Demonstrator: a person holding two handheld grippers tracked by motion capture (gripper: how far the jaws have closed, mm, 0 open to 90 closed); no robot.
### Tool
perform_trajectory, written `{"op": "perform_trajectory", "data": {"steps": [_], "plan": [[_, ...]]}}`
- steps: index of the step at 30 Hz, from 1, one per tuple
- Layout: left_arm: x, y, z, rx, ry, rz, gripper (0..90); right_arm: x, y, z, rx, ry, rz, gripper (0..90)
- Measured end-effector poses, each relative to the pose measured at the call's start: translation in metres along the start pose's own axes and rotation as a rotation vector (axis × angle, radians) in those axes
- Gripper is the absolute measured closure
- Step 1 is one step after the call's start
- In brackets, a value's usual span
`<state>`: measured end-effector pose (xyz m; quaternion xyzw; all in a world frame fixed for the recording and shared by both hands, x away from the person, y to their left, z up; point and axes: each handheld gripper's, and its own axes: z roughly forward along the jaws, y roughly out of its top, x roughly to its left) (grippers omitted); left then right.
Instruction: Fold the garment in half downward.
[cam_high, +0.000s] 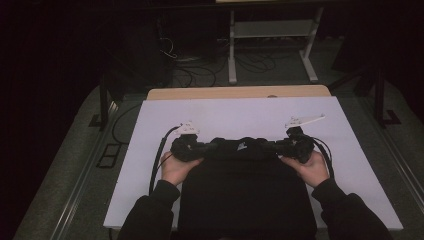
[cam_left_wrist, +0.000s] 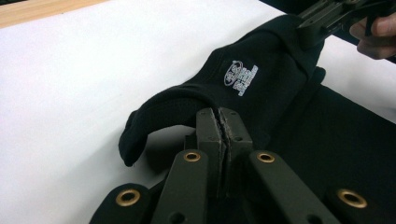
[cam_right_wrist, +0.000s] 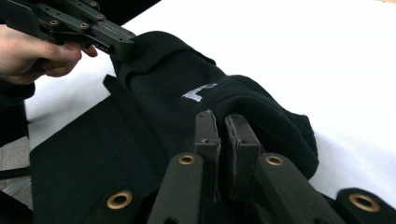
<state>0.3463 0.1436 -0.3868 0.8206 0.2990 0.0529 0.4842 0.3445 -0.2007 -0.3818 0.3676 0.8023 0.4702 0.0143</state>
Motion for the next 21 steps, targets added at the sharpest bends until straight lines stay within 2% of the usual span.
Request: {"op": "perform_trajectory", "data": {"steps": [5, 12, 17, 21], "plan": [[-0.011, -0.008, -0.008, -0.017, 0.004, 0.002, 87.2, 0.008, -0.012, -0.008, -0.009, 0.004, 0.001, 83.0], [-0.024, -0.023, -0.014, 0.011, -0.004, -0.004, 87.1, 0.016, -0.030, -0.013, 0.012, -0.003, -0.009, 83.0], [-0.039, -0.032, -0.016, 0.046, -0.030, 0.002, 87.2, 0.023, -0.039, -0.016, 0.035, -0.001, -0.017, 83.0], [-0.044, -0.039, -0.015, 0.072, -0.048, -0.020, 87.2, 0.027, -0.046, -0.015, 0.067, 0.008, -0.014, 83.0]]}}
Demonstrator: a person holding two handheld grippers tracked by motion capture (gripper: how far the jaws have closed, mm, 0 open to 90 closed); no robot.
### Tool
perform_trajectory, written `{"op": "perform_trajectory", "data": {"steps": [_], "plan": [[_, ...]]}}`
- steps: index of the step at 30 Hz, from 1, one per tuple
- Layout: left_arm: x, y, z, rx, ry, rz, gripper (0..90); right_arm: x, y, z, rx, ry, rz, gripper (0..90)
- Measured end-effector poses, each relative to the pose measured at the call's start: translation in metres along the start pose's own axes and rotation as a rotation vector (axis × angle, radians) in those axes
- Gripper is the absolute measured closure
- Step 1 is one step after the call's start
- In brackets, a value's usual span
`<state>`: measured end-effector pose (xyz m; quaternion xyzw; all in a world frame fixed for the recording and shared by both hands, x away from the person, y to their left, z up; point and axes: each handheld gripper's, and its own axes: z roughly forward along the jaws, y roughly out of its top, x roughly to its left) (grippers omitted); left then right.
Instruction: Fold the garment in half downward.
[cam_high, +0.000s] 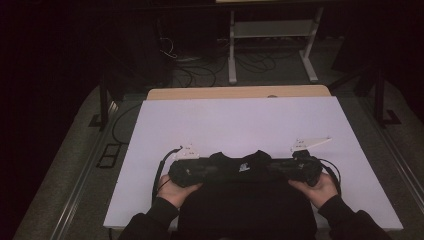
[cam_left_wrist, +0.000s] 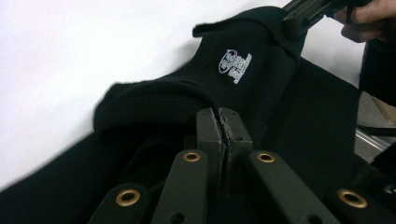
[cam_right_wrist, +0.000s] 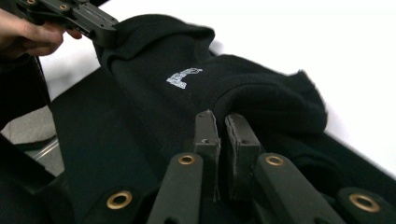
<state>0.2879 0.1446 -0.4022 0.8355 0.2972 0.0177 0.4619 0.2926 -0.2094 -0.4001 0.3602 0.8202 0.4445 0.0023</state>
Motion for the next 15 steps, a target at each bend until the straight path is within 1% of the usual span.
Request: {"op": "perform_trajectory", "data": {"steps": [1, 2, 3, 4, 5, 6, 8, 10, 11, 14, 15], "plan": [[-0.001, -0.002, 0.001, 0.013, -0.006, -0.005, 87.2, 0.001, -0.002, 0.000, 0.007, 0.002, 0.005, 83.0], [-0.001, -0.004, 0.001, 0.020, -0.009, -0.007, 87.2, 0.002, -0.004, 0.000, 0.016, 0.003, 0.000, 83.0], [-0.001, -0.004, 0.001, 0.020, -0.009, -0.007, 87.1, 0.002, -0.004, 0.000, 0.016, 0.003, 0.000, 83.0], [-0.003, -0.007, 0.003, 0.038, -0.017, -0.018, 87.1, 0.003, -0.006, 0.000, 0.021, 0.005, 0.004, 83.0], [-0.004, -0.008, 0.003, 0.045, -0.020, -0.020, 87.1, 0.005, -0.009, 0.000, 0.041, 0.007, 0.002, 82.9], [-0.005, -0.009, 0.004, 0.054, -0.020, -0.021, 87.1, 0.006, -0.011, 0.000, 0.049, 0.010, 0.003, 82.9], [-0.006, -0.011, 0.003, 0.059, -0.027, -0.030, 87.1, 0.009, -0.015, 0.001, 0.072, 0.011, 0.007, 82.9], [-0.008, -0.013, 0.003, 0.065, -0.031, -0.035, 87.1, 0.012, -0.018, 0.003, 0.092, 0.012, 0.001, 82.8], [-0.009, -0.014, 0.002, 0.078, -0.034, -0.029, 87.1, 0.013, -0.019, 0.003, 0.101, 0.012, -0.005, 82.8], [-0.010, -0.017, 0.002, 0.089, -0.040, -0.036, 87.1, 0.016, -0.021, 0.004, 0.109, 0.016, -0.011, 82.8], [-0.010, -0.018, 0.002, 0.090, -0.045, -0.042, 87.1, 0.017, -0.022, 0.004, 0.117, 0.016, -0.004, 82.8]]}}
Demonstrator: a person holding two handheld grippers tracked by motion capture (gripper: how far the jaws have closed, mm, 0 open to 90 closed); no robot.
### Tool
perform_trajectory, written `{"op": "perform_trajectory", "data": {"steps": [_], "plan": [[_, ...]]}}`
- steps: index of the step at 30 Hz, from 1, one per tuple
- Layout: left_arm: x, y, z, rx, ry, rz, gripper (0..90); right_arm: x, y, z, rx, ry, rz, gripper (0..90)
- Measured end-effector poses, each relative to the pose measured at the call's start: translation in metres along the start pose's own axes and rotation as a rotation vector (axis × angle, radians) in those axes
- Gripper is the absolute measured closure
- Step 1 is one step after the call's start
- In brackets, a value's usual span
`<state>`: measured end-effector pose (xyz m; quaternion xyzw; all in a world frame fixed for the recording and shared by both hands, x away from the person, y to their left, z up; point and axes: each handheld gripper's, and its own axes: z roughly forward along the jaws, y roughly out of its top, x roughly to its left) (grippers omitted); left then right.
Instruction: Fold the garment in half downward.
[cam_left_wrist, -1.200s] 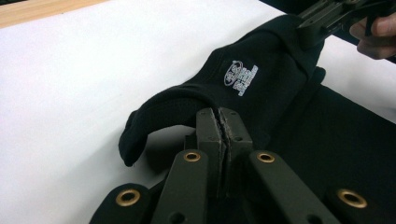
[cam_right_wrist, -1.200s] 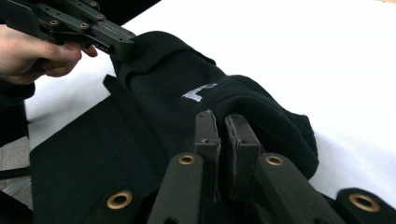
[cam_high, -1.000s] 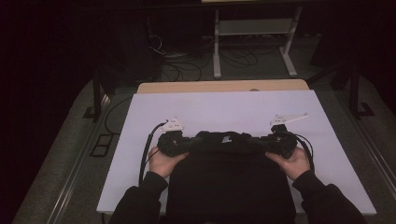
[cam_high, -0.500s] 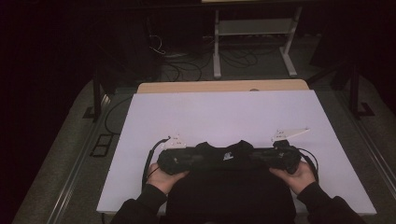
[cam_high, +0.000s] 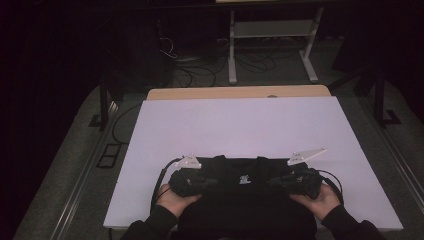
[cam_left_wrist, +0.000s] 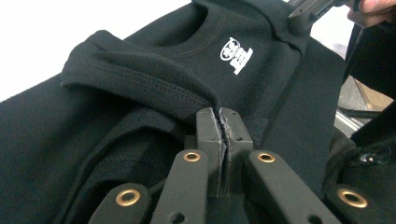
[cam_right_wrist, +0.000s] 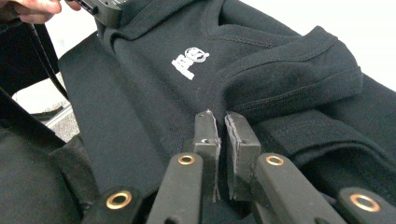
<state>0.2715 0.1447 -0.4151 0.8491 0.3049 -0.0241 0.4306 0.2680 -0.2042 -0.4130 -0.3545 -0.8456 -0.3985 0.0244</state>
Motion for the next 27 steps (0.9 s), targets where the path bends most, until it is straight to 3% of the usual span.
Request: {"op": "perform_trajectory", "data": {"steps": [12, 27], "plan": [[-0.007, -0.010, 0.006, 0.066, -0.030, -0.016, 87.0, 0.007, -0.011, 0.005, 0.065, 0.009, 0.008, 82.7], [-0.013, -0.017, 0.003, 0.092, -0.045, -0.032, 86.8, 0.018, -0.020, 0.005, 0.113, 0.033, 0.010, 82.5]]}}
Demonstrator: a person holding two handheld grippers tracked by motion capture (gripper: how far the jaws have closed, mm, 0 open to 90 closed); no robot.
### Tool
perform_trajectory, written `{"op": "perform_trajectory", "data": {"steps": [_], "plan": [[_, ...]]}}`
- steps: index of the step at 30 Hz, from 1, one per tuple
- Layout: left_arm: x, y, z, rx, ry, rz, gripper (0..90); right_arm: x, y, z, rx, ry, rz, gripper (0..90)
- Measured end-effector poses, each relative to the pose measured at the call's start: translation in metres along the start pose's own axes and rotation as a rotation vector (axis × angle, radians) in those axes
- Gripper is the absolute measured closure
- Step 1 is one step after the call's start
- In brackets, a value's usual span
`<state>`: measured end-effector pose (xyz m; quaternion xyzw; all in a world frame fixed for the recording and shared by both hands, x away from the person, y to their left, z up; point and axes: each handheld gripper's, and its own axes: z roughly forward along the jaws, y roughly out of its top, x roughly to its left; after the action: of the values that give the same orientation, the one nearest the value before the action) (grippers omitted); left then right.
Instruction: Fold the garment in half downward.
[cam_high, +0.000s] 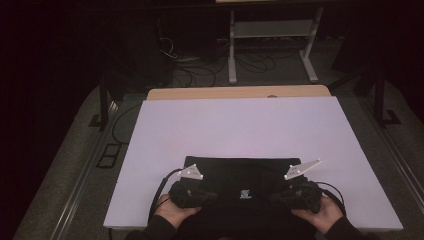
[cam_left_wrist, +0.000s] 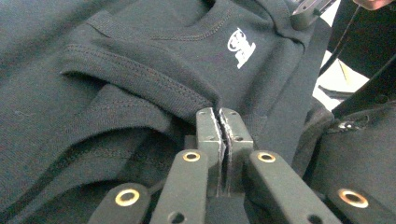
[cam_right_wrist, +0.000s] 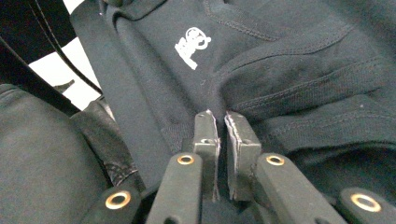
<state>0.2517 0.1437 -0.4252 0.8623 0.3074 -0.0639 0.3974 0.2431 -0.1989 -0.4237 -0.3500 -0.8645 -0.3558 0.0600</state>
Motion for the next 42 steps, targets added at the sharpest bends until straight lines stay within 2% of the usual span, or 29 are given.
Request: {"op": "perform_trajectory", "data": {"steps": [8, 15, 21, 28, 35, 42], "plan": [[-0.001, -0.003, -0.001, -0.003, 0.001, -0.010, 86.4, 0.003, -0.003, -0.001, 0.004, 0.004, 0.009, 82.0], [-0.003, -0.006, -0.004, -0.001, 0.006, -0.002, 83.6, 0.004, -0.005, -0.004, 0.001, 0.000, 0.014, 78.7], [-0.003, -0.008, -0.009, -0.010, 0.011, -0.006, 74.8, 0.005, -0.008, -0.011, -0.014, -0.017, 0.020, 71.6], [-0.004, -0.010, -0.015, -0.025, 0.037, 0.011, 62.3, 0.003, -0.011, -0.021, -0.046, -0.038, 0.030, 60.8], [-0.002, -0.008, -0.022, -0.054, 0.057, 0.016, 47.2, 0.001, -0.011, -0.027, -0.078, -0.070, 0.015, 46.5], [0.002, -0.007, -0.030, -0.083, 0.077, 0.033, 34.2, -0.002, -0.009, -0.031, -0.105, -0.082, 0.013, 37.4]]}}
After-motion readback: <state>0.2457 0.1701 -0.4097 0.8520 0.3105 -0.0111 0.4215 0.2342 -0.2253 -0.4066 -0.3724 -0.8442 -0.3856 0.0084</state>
